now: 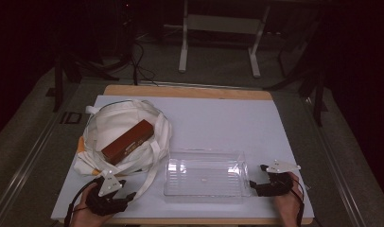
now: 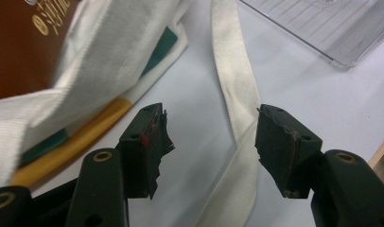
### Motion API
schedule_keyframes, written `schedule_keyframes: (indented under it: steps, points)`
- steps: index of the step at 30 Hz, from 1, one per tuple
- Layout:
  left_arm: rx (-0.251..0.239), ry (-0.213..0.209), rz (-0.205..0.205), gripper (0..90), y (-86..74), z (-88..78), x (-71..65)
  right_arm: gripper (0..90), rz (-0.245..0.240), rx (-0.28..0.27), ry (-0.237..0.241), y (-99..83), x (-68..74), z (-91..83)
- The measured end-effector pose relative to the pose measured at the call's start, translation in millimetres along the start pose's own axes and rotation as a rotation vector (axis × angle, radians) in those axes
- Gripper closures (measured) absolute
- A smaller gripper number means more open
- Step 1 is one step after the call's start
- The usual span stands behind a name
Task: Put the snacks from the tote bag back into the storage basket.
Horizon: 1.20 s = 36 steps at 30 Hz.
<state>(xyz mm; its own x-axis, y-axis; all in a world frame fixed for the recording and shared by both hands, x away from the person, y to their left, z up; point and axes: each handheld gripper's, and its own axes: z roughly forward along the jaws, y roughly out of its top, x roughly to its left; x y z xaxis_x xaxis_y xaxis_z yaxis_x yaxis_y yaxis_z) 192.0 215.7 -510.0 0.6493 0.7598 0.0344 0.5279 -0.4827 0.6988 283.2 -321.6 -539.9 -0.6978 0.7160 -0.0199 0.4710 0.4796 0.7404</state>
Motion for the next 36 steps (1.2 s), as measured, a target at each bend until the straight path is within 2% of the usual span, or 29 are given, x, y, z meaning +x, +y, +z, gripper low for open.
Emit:
schedule_keyframes:
  steps: [2, 8, 13, 17, 36]
  points:
    - [-0.005, 0.002, 0.003, 43.1, 0.6, -1.9, 0.4, 14.4, 0.004, -0.026, -0.008, -1.1, -0.1, -2.3]
    - [-0.014, 0.003, 0.011, 43.0, 3.4, -6.2, 1.1, 14.3, 0.036, -0.095, 0.019, -4.5, -4.2, -8.4]
    - [-0.022, 0.005, 0.016, 42.9, 6.2, -7.0, 0.0, 14.3, 0.04, -0.107, 0.038, -5.3, -5.1, -9.2]
    - [-0.018, 0.006, 0.022, 43.0, 9.4, -6.8, 0.0, 14.4, 0.044, -0.131, 0.034, -6.6, -5.7, -11.3]
    - [-0.013, -0.013, 0.078, 44.2, 26.8, -18.0, 3.9, 14.4, 0.041, -0.133, 0.03, -6.8, -5.0, -11.9]
